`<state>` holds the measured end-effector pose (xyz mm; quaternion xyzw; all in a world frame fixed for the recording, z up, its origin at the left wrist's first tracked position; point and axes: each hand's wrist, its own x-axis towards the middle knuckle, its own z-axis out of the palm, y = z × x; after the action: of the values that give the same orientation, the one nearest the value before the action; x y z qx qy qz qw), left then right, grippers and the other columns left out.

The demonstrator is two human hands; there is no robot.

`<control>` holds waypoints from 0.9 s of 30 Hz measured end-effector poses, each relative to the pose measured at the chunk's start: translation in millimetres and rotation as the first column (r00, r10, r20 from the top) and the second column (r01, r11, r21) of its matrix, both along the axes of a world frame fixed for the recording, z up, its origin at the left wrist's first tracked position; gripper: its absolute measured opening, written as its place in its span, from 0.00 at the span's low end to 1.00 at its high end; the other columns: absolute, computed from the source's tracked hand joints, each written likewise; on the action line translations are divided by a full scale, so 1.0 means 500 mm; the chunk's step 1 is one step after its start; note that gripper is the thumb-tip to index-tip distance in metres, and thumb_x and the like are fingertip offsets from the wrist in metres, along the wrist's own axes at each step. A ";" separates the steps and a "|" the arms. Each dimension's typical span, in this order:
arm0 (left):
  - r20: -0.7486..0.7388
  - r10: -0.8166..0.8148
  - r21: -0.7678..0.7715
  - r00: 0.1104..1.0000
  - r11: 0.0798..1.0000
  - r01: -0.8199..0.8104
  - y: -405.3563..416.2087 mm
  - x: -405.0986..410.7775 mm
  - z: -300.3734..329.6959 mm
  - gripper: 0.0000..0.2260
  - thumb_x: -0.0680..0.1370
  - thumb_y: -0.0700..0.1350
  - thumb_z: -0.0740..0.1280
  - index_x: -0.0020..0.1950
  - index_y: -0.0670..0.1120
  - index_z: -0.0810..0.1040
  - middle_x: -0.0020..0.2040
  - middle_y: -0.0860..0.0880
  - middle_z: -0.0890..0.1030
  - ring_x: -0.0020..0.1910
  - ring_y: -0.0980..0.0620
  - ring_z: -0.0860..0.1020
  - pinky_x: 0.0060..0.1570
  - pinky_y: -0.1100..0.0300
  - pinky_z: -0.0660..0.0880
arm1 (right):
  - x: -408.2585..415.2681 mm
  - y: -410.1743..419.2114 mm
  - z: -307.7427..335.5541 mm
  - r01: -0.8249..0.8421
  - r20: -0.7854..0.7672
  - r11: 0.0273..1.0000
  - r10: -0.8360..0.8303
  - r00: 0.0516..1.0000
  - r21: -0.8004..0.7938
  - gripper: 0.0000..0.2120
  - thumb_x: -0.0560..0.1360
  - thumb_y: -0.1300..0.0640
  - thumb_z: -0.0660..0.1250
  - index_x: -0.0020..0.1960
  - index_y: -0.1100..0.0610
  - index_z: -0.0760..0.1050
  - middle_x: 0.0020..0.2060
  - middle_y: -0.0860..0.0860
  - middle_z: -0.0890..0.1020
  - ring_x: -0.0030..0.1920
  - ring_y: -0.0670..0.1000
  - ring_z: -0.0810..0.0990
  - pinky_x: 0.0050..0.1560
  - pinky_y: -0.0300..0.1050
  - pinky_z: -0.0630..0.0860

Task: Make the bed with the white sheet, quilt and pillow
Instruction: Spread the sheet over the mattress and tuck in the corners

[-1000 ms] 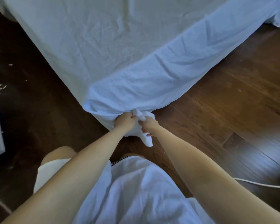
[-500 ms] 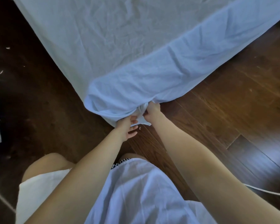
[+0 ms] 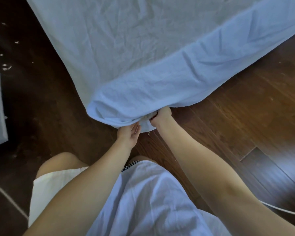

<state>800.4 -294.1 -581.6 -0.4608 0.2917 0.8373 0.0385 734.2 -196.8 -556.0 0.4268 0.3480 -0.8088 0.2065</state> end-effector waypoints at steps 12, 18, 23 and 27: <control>-0.067 -0.112 -0.081 0.992 0.991 0.106 -0.040 0.004 0.075 0.15 0.81 0.35 0.57 0.68 0.37 0.69 0.50 0.42 0.76 0.58 0.46 0.75 0.59 0.54 0.73 | -0.023 0.004 0.057 0.055 0.154 0.991 -0.036 0.987 -0.123 0.07 0.72 0.58 0.63 0.46 0.53 0.79 0.43 0.44 0.82 0.40 0.49 0.78 0.45 0.38 0.76; -0.111 -0.230 -0.198 0.967 0.959 0.205 -0.048 0.010 0.118 0.24 0.75 0.26 0.49 0.63 0.43 0.73 0.52 0.46 0.77 0.64 0.47 0.72 0.62 0.56 0.70 | -0.003 0.012 0.094 0.111 -0.031 0.951 -0.125 0.992 -0.289 0.11 0.74 0.50 0.61 0.35 0.52 0.72 0.22 0.46 0.75 0.22 0.49 0.74 0.24 0.36 0.70; -0.093 -0.285 -0.214 0.954 0.941 0.261 -0.055 0.015 0.116 0.25 0.73 0.24 0.48 0.58 0.45 0.74 0.57 0.47 0.77 0.59 0.48 0.74 0.65 0.54 0.68 | -0.030 0.043 0.087 0.262 -0.050 0.903 -0.296 0.954 -0.340 0.13 0.71 0.54 0.60 0.28 0.51 0.68 0.21 0.43 0.71 0.20 0.47 0.69 0.26 0.35 0.71; -0.084 -0.314 -0.180 0.946 0.938 0.296 -0.062 0.016 0.072 0.14 0.78 0.30 0.55 0.52 0.46 0.75 0.49 0.47 0.78 0.50 0.52 0.76 0.69 0.52 0.65 | -0.047 0.032 0.043 0.325 -0.126 0.907 -0.367 0.922 -0.267 0.15 0.75 0.48 0.58 0.50 0.53 0.81 0.47 0.52 0.85 0.48 0.57 0.83 0.52 0.53 0.79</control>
<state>808.4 -325.2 -545.6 -0.3644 0.4296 0.8184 0.1133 710.5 -180.8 -534.4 0.3815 0.1822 -0.9028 0.0787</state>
